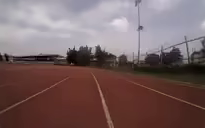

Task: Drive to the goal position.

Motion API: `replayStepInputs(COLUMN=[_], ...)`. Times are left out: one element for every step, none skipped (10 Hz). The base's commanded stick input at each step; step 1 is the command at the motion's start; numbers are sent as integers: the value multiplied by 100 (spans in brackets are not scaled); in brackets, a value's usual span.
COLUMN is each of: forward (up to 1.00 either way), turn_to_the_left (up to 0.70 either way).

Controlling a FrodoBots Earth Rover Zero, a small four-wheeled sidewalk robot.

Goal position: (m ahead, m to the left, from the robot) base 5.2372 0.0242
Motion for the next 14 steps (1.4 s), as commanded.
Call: replayStepInputs(forward=[45, 45, 45, 45, 45, 45, 45, 45, 45, 45, 45, 45, 45, 45], turn_to_the_left=[0, 0, 0, 0, 0, 0, 0, 0, 0, 0, 0, 0, 0, 0])
